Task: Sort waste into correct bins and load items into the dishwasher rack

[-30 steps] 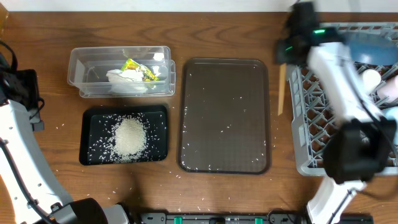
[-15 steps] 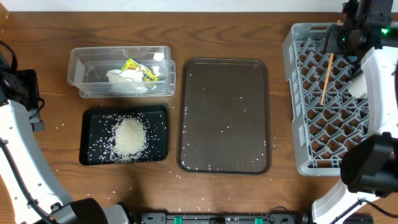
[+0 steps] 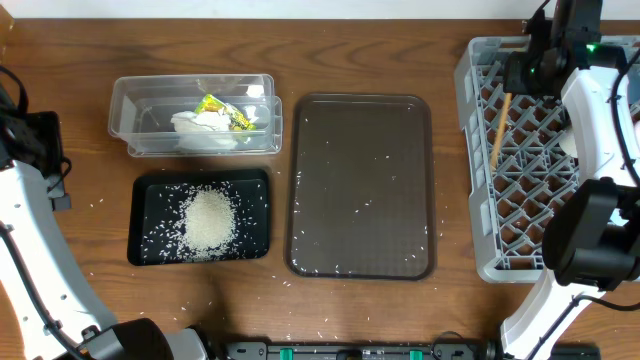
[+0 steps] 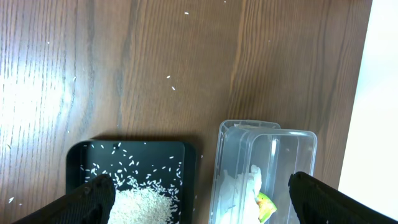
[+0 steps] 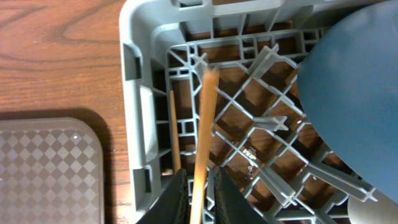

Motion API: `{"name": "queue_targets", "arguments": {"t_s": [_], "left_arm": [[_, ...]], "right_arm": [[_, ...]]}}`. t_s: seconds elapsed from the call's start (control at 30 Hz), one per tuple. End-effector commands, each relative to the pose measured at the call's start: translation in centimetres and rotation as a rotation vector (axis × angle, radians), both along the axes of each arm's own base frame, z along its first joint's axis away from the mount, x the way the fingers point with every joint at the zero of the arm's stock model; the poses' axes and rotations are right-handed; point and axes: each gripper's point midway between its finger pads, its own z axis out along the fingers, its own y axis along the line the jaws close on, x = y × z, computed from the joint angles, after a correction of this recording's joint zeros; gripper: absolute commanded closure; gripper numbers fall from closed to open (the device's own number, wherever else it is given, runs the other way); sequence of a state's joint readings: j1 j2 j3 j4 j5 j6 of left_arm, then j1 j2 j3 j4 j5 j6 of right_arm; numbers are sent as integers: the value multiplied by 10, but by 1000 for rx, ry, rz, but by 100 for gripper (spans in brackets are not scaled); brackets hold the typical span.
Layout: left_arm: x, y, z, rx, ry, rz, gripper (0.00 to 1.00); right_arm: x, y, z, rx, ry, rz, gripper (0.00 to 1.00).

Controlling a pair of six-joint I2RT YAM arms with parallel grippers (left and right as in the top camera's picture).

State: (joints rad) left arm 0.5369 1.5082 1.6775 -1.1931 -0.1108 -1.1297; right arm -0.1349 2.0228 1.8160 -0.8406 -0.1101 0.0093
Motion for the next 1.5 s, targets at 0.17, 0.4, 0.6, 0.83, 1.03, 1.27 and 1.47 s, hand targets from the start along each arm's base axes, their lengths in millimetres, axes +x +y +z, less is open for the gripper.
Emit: {"name": "queue_targets", "arguments": {"t_s": [0.17,0.4,0.6,0.83,1.03,1.27,1.47], "left_arm": [[-2,2,1,1,1,16,8],[-2,2,1,1,1,16,8],[-2,2,1,1,1,16,8],[-2,2,1,0,0,16,8],[-2,2,1,0,0,16,8],[-2,2,1,1,1,16,8],[-2,2,1,0,0,16,8]], "right_arm": [[-3,11,-3,15,18,31,46],[-16,15,19,51,11,-11,42],[-40,18,57,84,-8,-69,41],[-96,25,89,107,59,-103,45],[-149,37,91,121,138,-91,49],[-202,57,100,114,-28,-41,47],[-245,69,86,122,-113,-15,1]]}}
